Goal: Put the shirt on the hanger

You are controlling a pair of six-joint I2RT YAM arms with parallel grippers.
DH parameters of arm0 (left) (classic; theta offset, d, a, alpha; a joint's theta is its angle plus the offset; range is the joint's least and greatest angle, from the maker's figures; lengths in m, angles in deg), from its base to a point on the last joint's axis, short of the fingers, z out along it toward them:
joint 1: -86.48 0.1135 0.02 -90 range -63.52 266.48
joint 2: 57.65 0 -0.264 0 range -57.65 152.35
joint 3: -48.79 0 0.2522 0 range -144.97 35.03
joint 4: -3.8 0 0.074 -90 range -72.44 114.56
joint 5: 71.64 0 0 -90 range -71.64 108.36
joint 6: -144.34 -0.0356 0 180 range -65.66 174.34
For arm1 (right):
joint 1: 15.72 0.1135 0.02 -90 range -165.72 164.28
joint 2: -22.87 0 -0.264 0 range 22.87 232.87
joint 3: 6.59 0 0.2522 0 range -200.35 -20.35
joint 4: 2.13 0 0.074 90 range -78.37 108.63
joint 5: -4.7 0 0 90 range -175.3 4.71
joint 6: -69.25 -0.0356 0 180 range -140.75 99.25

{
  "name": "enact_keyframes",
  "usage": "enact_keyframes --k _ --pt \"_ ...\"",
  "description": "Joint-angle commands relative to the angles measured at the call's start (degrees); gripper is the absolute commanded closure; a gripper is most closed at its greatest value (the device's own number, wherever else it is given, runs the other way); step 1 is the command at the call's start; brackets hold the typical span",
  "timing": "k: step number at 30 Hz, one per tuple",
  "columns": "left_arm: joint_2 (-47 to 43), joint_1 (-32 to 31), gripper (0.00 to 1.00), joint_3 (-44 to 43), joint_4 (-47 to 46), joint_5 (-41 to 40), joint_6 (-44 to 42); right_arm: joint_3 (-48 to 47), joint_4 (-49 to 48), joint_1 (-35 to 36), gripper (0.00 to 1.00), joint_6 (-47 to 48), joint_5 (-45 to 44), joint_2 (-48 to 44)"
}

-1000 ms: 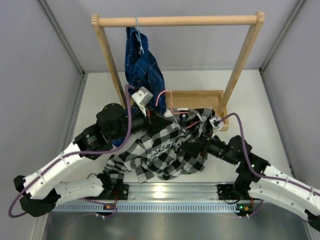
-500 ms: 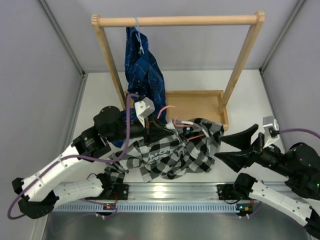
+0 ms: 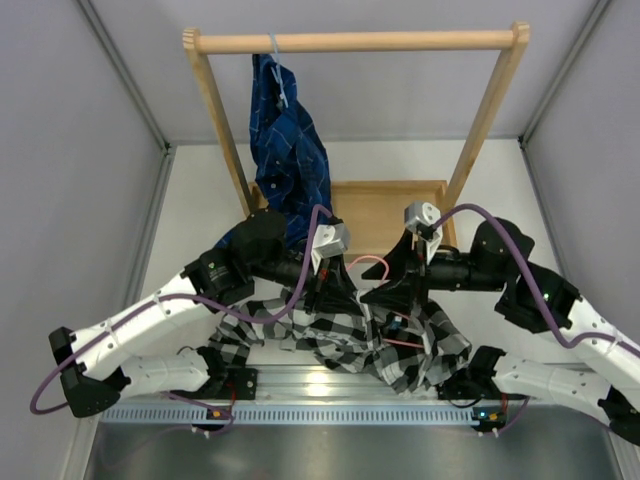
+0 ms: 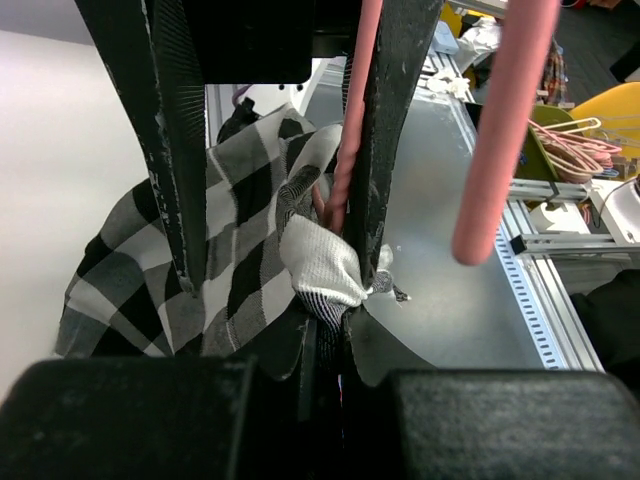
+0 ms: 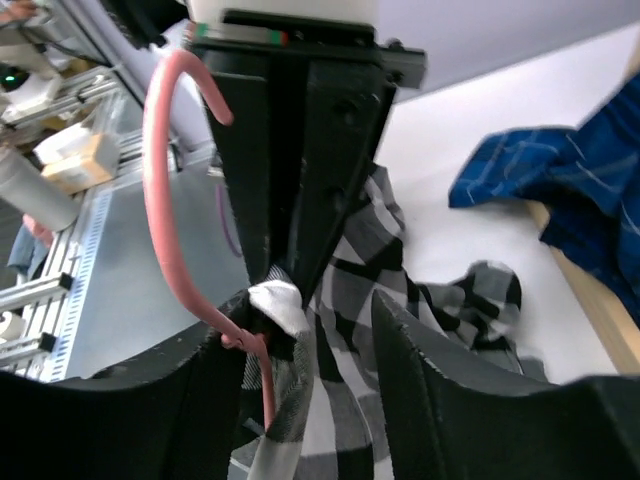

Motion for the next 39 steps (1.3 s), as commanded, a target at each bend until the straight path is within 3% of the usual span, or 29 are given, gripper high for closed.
enact_keyframes --k 1,6,9,11,12,17,18,19,21,25,26,28,29,33,39 --pt "-0.91 -0.84 1.00 -0.18 -6.72 4.53 -0.61 0.22 -10.55 0.37 0.53 1.81 5.54 -0.25" --pt "-0.13 -0.75 1.00 0.17 -6.72 4.00 -0.69 2.95 -17.24 0.37 0.64 0.67 8.71 -1.31" --pt "0.49 -0.84 1.00 -0.09 -6.81 4.17 -0.61 3.74 -17.42 0.37 0.84 0.93 8.80 -1.48" --pt "0.58 -0.84 1.00 -0.35 -6.72 4.17 -0.61 4.09 -17.51 0.45 0.91 1.46 9.41 -1.92" --pt "0.67 -0.75 1.00 -0.36 -6.81 4.00 -0.69 4.27 -17.68 0.37 1.00 1.63 9.24 -2.10" --pt "-0.03 -0.84 1.00 -0.36 -5.76 1.28 -1.83 4.71 -17.51 0.37 1.00 2.25 5.56 -4.21" --pt "-0.99 -0.75 0.91 -0.70 -4.28 0.06 -2.45 4.62 -17.33 0.45 1.00 2.77 4.94 -4.38" --pt "-1.61 -0.84 0.74 -0.88 -3.31 -4.31 -3.41 4.54 -16.64 0.37 1.00 3.04 4.23 -4.91" --pt "-3.37 -0.84 0.04 -2.19 -1.11 -11.08 -4.82 4.10 -15.32 0.37 1.00 4.09 1.77 -5.44" --pt "-13.79 -0.75 0.02 -1.60 1.80 -29.45 -7.02 2.87 -11.11 0.37 1.00 5.33 -5.41 -6.31" --pt "-16.27 -0.75 0.02 -0.54 1.80 -39.67 -7.28 2.43 -10.31 0.37 1.00 5.68 -6.75 -6.41" --pt "-21.89 -0.75 0.02 5.31 -1.16 -52.27 -5.80 1.11 -8.99 0.37 1.00 5.77 -11.13 -6.76" --pt "-28.19 -0.75 0.02 8.05 -2.49 -61.21 -4.92 0.76 -8.46 0.37 1.00 5.59 -12.46 -7.02" --pt "-40.62 -0.75 0.02 18.88 -4.88 -66.91 -1.85 -1.43 -7.67 0.37 1.00 4.71 -16.86 -7.02" --pt "-45.38 -0.84 0.07 26.53 -1.54 -71.23 4.56 -6.44 -4.07 0.37 1.00 4.01 -21.78 -4.21"
